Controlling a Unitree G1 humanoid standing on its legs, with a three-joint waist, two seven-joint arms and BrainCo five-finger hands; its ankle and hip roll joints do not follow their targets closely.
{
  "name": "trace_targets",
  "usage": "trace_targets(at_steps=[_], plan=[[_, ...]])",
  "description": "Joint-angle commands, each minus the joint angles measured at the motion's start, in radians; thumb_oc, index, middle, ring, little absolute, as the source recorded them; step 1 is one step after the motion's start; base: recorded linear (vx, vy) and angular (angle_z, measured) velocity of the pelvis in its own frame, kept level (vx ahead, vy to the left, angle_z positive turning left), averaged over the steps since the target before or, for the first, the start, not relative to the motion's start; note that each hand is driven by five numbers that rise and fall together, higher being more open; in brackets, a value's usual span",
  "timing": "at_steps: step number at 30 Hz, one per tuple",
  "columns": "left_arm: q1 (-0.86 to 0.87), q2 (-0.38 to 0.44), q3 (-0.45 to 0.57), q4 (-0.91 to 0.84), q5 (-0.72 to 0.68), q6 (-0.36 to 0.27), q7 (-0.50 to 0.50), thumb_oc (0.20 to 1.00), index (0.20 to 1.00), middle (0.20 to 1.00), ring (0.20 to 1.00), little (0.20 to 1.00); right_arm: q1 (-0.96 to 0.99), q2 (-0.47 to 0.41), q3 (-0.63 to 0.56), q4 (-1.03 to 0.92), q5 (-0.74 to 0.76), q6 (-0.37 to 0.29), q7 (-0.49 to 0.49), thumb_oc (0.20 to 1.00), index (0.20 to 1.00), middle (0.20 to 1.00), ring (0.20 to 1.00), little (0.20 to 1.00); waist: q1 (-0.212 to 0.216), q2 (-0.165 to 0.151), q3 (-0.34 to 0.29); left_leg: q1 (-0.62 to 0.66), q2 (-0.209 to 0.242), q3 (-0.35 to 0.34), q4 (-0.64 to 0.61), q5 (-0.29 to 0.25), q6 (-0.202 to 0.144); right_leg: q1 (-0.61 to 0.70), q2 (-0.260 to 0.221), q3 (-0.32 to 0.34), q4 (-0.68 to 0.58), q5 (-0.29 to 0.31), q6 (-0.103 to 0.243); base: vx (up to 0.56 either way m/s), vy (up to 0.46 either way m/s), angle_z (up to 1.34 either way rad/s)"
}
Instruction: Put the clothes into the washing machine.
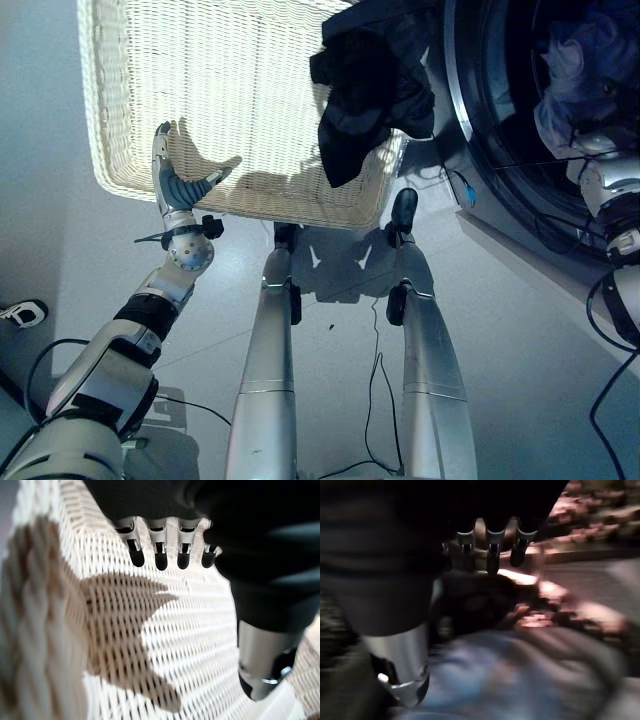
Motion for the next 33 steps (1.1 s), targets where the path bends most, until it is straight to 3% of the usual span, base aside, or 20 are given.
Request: trace_targets(at_steps=[1, 6, 16, 19, 29, 33], plan=[[0.019, -0.006, 0.053, -0.012, -0.004, -0.031, 0.021, 1.0, 1.0, 1.0, 1.0, 1.0, -0.062, -0.142, 0.03, -0.074, -0.139, -0.059, -0.081, 1.0, 1.0, 1.0, 1.0, 1.0, 0.026, 0.028, -0.016, 0.073, -0.099, 0.035, -0.121, 0.042, 0.087, 0.042, 0.113, -0.14, 0.094, -0.099, 0.02, 0.0, 0.0, 0.0], [0.01, -0.04, 0.067, -0.008, 0.031, -0.033, 0.031, 1.0, 1.0, 1.0, 1.0, 1.0, 0.047, -0.081, -0.026, -0.254, -0.328, -0.067, -0.026, 1.0, 1.0, 1.0, 1.0, 1.0, 0.017, 0.029, -0.016, 0.065, -0.099, 0.041, -0.116, 0.038, 0.088, 0.03, 0.111, -0.137, 0.105, -0.11, 0.021, 0.0, 0.0, 0.0], [-0.007, -0.083, 0.1, -0.008, 0.083, -0.012, 0.067, 1.0, 1.0, 1.0, 1.0, 1.0, 0.302, 0.047, -0.13, -0.539, -0.528, -0.065, 0.077, 1.0, 1.0, 1.0, 1.0, 1.0, -0.009, 0.03, -0.016, 0.053, -0.098, 0.063, -0.111, 0.038, 0.088, 0.007, 0.111, -0.13, 0.123, -0.117, 0.023, 0.0, 0.0, 0.0], [-0.011, -0.104, 0.114, -0.011, 0.099, -0.003, 0.079, 1.0, 1.0, 1.0, 1.0, 1.0, 0.352, 0.087, -0.14, -0.577, -0.585, -0.092, 0.111, 1.0, 1.0, 1.0, 1.0, 1.0, -0.017, 0.03, -0.016, 0.049, -0.097, 0.07, -0.109, 0.04, 0.087, 0.0, 0.112, -0.126, 0.127, -0.115, 0.024, 0.0, 0.0, 0.0], [-0.014, -0.141, 0.147, -0.026, 0.107, 0.021, 0.097, 1.0, 1.0, 1.0, 1.0, 1.0, 0.404, 0.143, -0.094, -0.691, -0.853, -0.181, 0.189, 1.0, 1.0, 1.0, 1.0, 1.0, -0.022, 0.027, -0.016, 0.046, -0.096, 0.077, -0.113, 0.052, 0.085, -0.006, 0.114, -0.125, 0.132, -0.111, 0.028, 0.0, 0.0, -0.01], [-0.03, -0.153, 0.153, -0.035, 0.113, 0.041, 0.088, 1.0, 1.0, 1.0, 1.0, 1.0, 0.347, 0.145, -0.017, -0.742, -0.963, -0.209, 0.251, 1.0, 1.0, 1.0, 1.0, 1.0, -0.014, 0.023, -0.016, 0.045, -0.1, 0.071, -0.115, 0.058, 0.083, -0.004, 0.114, -0.129, 0.128, -0.108, 0.029, -0.01, -0.032, 0.01]])
